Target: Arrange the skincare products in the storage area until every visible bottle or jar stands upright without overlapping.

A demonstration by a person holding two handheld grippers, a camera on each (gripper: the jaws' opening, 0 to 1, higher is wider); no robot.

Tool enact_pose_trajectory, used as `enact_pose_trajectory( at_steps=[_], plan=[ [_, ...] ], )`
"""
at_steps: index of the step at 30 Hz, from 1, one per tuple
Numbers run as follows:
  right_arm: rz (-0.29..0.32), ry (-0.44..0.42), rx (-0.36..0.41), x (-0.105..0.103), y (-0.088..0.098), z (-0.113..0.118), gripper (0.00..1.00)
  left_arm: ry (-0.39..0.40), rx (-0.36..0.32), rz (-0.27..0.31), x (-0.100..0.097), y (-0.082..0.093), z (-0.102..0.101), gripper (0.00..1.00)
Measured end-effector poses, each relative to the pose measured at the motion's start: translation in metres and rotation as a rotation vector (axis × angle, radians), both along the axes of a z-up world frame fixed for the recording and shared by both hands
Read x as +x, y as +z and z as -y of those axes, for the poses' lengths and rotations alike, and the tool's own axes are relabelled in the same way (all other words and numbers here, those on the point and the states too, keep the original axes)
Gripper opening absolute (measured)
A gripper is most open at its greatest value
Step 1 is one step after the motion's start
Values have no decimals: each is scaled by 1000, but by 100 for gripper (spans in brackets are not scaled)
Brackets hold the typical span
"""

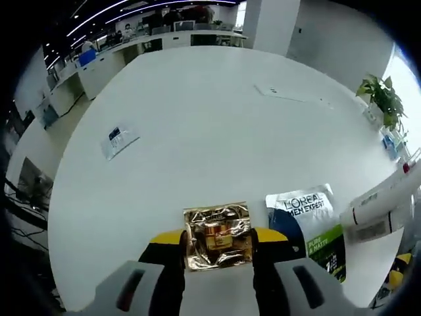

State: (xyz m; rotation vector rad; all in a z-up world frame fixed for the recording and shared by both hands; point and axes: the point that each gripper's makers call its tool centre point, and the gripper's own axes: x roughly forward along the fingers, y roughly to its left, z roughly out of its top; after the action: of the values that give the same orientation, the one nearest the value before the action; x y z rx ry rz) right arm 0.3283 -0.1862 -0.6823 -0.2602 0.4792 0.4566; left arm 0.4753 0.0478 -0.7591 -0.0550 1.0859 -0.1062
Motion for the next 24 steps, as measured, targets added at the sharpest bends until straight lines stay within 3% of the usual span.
enact_pose_trajectory(
  at_steps=[15,24],
  plan=[
    [-10,-11,5,-1,-4,4,11,-56,53,-16,-5,-2,5,42],
    [-1,-9,-10,-1,-2,10,11,-58,52,-16,-6,-1,5,50]
  ],
)
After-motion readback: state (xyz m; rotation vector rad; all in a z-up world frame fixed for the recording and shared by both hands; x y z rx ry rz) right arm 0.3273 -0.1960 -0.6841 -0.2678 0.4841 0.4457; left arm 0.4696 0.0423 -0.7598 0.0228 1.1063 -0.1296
